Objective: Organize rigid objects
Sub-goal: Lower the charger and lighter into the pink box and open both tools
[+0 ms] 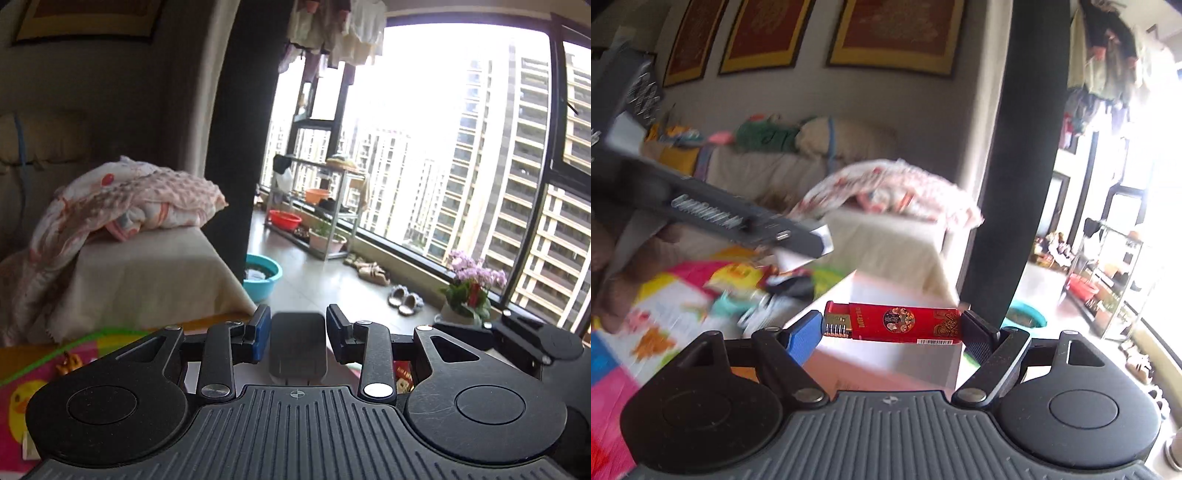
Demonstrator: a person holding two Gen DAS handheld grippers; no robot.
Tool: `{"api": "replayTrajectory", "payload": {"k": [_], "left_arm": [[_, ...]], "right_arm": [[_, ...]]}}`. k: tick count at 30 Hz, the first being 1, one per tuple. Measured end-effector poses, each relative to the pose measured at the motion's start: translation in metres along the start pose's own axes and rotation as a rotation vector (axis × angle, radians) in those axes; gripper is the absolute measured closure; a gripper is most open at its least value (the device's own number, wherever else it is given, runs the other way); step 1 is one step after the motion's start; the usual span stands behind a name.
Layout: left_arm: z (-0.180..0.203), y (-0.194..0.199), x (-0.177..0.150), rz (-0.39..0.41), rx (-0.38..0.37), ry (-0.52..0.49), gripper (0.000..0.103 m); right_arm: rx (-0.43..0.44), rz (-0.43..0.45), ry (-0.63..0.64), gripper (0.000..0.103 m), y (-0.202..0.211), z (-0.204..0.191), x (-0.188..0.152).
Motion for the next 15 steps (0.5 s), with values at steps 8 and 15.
{"api": "replayTrajectory", "payload": {"k": [8,15], "left_arm": [[-0.053,0.018,-0.028,0.051,0.097,0.074,0.065],[-0.124,0.046,-0.124,-0.096,0.263,0.190,0.065]], "right_arm": [[0.017,-0.083,-0.073,0.012,-0.031,0.003,-0.035],[0.026,-0.248,-0.115,0.012,-0.031,-0.002,-0.114]]}}
Point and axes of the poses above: each gripper's, at about its wrist camera, not at the fingertips, and y roughly against the way its jaws point, z to its right, x to its top, the point moved 6 cm from there along -y, roughly the way its jaws point, and after that the axes turned 15 degrees about -y, right-handed, at the moved point
